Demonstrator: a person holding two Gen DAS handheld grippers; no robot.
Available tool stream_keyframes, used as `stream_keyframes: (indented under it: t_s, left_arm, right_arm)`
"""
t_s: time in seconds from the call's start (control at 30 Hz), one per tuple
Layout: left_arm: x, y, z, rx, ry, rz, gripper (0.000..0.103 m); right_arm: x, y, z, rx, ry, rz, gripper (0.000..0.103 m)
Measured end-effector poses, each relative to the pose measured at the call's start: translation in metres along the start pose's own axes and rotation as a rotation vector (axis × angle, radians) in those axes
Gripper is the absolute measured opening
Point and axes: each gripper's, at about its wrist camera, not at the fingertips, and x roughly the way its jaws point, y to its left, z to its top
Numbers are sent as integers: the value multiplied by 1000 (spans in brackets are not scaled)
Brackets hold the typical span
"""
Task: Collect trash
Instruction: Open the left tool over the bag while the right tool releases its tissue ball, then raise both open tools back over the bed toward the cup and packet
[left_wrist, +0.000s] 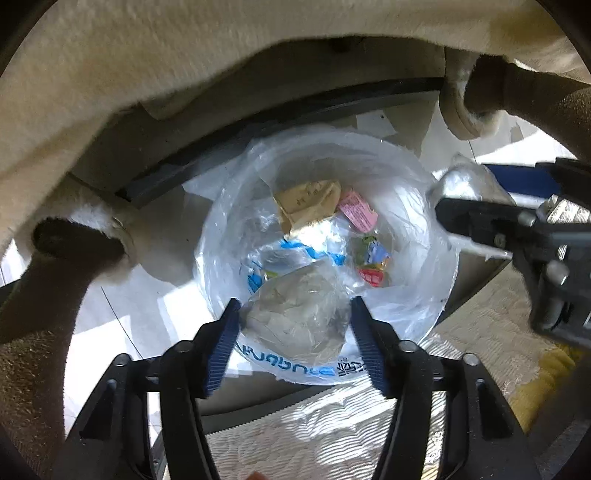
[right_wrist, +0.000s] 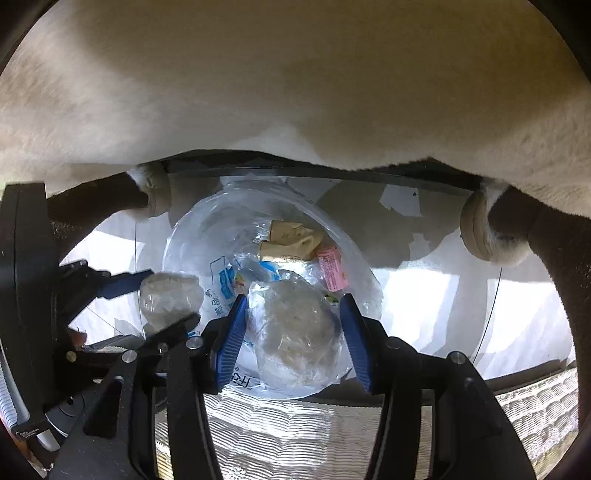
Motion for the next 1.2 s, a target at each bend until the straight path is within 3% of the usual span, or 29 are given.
stream_keyframes:
  t_s: [0.07,0.1,0.2,0.33,0.7,1.2]
  left_arm:
    - [2,2,0,-9,9,-19,89]
    - [2,2,0,-10,16,-34,96]
    - [4,-1,-1,5,18,6,97]
    - [1,-1,-4,-21,28,-10,97]
    - [-40,1,-16,-28,-125,24,97]
    - [-101,-8,-36,-11,-357,62,97]
  right_arm:
    - [-3,-2,0,6,-12,-30,86]
    - [-3,-2,0,6,-16,-47,87]
    - [-3,-4,0,14,-17,-79,88]
    - [-12,-5,-2,15,-32,-101,88]
    - [-47,-4,-8,8,-134,-98,88]
    - [-118,11,-31,-71,-354,-102,88]
